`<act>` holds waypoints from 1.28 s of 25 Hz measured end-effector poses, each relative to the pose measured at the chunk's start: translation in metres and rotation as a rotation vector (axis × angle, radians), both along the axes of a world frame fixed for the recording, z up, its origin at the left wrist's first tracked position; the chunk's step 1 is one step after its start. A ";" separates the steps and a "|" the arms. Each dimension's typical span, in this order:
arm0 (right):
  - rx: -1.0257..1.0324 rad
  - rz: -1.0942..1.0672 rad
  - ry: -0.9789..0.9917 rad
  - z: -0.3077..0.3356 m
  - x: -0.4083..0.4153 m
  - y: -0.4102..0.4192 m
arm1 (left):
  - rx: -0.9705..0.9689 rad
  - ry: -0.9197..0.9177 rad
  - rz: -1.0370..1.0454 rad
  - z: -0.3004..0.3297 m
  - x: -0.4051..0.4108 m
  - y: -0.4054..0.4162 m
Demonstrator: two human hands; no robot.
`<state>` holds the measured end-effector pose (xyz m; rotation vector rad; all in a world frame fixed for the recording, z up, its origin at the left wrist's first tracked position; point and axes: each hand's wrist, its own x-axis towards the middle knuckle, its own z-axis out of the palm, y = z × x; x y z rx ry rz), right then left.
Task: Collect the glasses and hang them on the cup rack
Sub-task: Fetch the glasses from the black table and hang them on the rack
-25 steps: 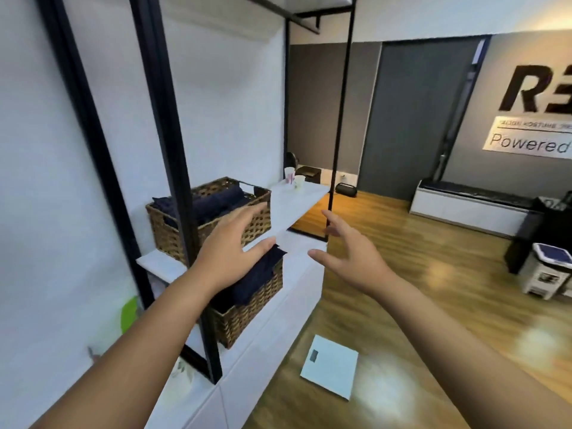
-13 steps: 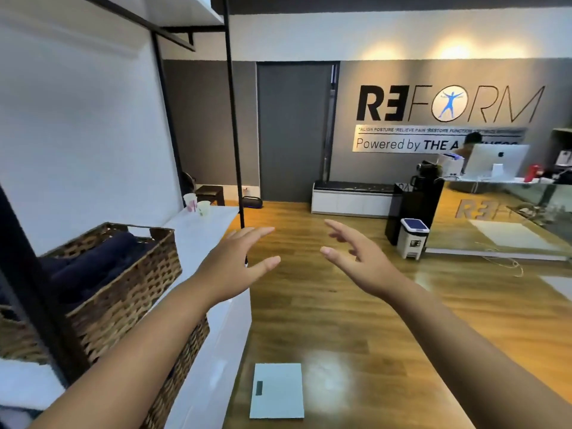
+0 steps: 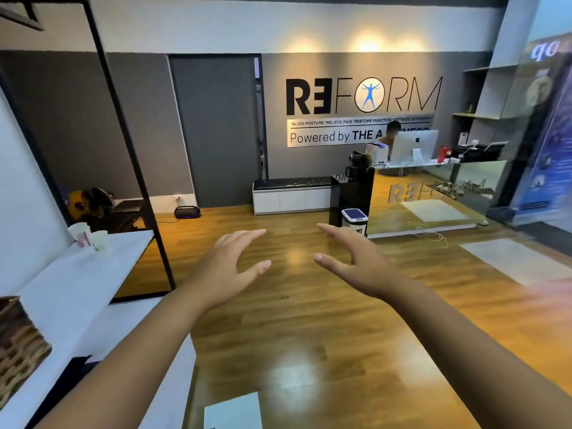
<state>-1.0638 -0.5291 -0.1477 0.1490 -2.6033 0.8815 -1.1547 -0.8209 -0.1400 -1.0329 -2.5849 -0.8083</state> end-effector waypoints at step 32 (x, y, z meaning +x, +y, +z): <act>0.105 -0.859 0.095 0.085 -0.149 0.525 | 0.104 0.110 -0.879 0.101 -0.320 0.707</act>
